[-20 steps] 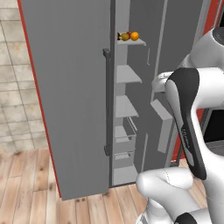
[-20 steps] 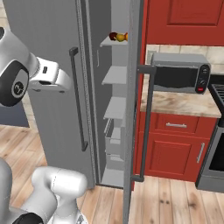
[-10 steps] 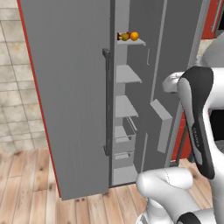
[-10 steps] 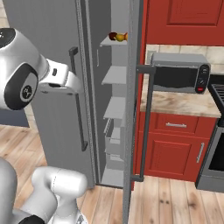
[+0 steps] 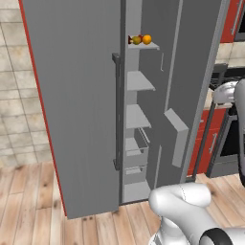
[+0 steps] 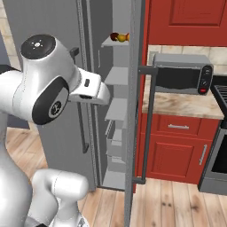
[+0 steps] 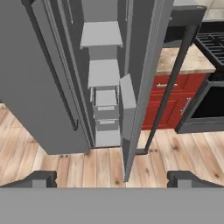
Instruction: Take the oranges from the second highest rack and move them to the highest rack where the bell pepper and steak are located, to maximize freezer space. Close the freezer door after rearranging.
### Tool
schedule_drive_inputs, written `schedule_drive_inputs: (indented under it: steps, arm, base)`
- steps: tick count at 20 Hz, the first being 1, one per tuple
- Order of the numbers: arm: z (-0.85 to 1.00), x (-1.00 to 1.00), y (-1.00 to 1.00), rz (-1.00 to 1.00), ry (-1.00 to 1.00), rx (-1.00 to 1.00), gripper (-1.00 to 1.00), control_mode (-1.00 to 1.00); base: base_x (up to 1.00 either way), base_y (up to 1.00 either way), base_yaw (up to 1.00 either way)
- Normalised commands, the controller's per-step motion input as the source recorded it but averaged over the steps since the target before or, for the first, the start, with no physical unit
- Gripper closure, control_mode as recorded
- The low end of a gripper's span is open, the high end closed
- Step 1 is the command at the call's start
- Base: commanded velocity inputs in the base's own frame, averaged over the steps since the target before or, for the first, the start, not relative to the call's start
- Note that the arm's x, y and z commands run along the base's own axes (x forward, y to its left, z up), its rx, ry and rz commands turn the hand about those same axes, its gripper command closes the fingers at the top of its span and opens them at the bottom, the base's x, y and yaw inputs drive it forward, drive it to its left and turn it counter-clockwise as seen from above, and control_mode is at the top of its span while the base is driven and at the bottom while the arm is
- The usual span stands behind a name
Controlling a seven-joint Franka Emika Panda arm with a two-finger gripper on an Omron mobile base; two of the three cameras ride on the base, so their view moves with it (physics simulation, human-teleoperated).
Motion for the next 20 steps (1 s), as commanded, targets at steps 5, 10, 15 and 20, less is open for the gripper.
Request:
schedule_drive_inputs:
  steps: [5,10,15,20]
  arm:
    - [0.0,-0.06,-0.59,0.03,0.0,0.21,-1.0,-1.0]
    - [0.0,0.0,-0.3,0.0,0.0,0.03,1.0,-1.0]
    - [0.0,0.0,-0.57,0.0,0.0,0.02,1.0,-1.0]
    - [-0.08,0.31,-0.85,0.06,0.04,0.09,1.0,-1.0]
  base:
    - [0.0,0.0,0.0]
    - [0.0,0.0,0.0]
    - [0.0,0.0,0.0]
    - [0.0,0.0,0.0]
